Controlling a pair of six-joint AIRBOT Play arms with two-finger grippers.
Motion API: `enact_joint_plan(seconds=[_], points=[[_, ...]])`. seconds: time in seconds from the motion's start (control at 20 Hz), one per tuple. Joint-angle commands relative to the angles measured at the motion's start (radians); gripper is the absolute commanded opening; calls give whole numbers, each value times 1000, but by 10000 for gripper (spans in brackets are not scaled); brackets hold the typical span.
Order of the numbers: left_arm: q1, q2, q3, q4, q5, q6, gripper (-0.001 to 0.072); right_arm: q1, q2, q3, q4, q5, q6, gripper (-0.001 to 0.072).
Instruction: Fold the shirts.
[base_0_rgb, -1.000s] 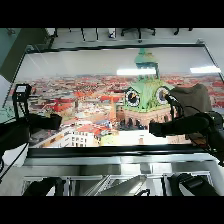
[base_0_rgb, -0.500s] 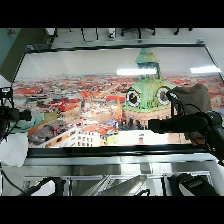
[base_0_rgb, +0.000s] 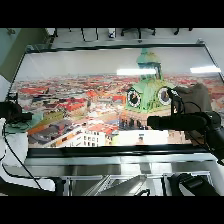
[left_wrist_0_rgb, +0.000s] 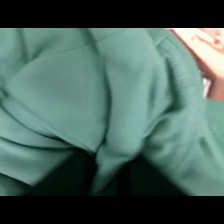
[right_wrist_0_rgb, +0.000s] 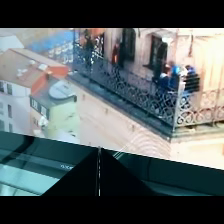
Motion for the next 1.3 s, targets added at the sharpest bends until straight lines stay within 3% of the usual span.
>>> enact_joint_plan(seconds=[0.0, 0.3, 0.55, 0.8, 1.15, 1.2, 1.25], points=[[0, -66, 87, -10, 112, 2, 18, 1, -1, 0, 4, 11, 0, 20], [-133, 85, 328, -148, 308, 5, 18, 1, -2, 0, 35, 13, 0, 21], [-425, 296, 479, -459, 505, 36, 18, 1, -4, 0, 52, 13, -1, 20], [-778, 404, 332, -502, 496, -58, 18, 0, -4, 1, 53, 0, -5, 20], [-1088, 316, 32, -504, 294, -209, 20, -1, -4, 3, 52, -25, -8, 45], [-1095, 306, 23, -503, 298, -208, 212, -4, -4, 8, 53, -26, -8, 218], [-1086, 307, 23, -502, 314, -208, 581, -11, -5, 17, 55, -33, -8, 363]])
